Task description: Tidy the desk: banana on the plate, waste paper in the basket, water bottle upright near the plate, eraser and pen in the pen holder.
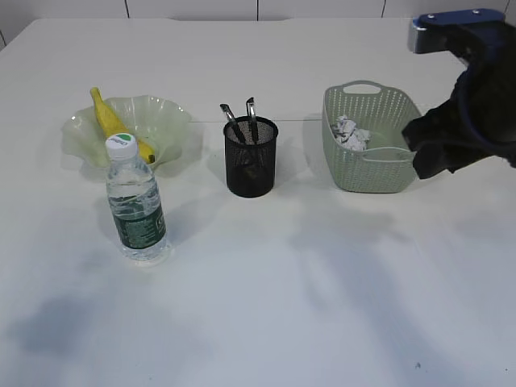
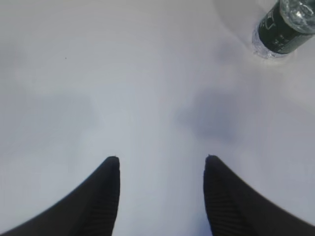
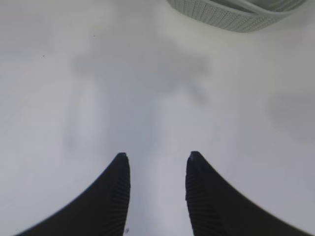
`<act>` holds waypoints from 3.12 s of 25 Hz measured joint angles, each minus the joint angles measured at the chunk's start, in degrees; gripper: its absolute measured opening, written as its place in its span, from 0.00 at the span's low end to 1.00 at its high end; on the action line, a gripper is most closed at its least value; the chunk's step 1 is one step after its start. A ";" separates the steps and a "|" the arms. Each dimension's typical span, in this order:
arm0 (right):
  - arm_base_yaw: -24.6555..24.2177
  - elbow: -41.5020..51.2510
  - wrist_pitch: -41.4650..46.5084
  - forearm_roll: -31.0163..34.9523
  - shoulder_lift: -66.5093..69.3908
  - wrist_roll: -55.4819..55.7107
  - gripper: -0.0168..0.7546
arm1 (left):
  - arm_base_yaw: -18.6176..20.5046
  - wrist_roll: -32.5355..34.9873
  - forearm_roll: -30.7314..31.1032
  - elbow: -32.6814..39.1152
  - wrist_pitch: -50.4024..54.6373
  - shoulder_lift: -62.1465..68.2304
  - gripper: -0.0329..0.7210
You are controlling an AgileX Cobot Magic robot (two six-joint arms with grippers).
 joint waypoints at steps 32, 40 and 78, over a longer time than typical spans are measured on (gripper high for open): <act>0.00 13.00 17.72 -4.75 -45.67 4.99 0.39 | 0.00 0.00 0.87 0.00 15.72 -34.74 0.55; 0.00 19.09 18.62 -8.31 -63.81 5.46 0.39 | 0.00 0.00 0.35 0.00 15.90 -39.87 0.55; 0.00 39.94 12.61 -10.23 -87.03 5.85 0.39 | 0.00 6.78 -2.96 11.94 7.15 -44.85 0.55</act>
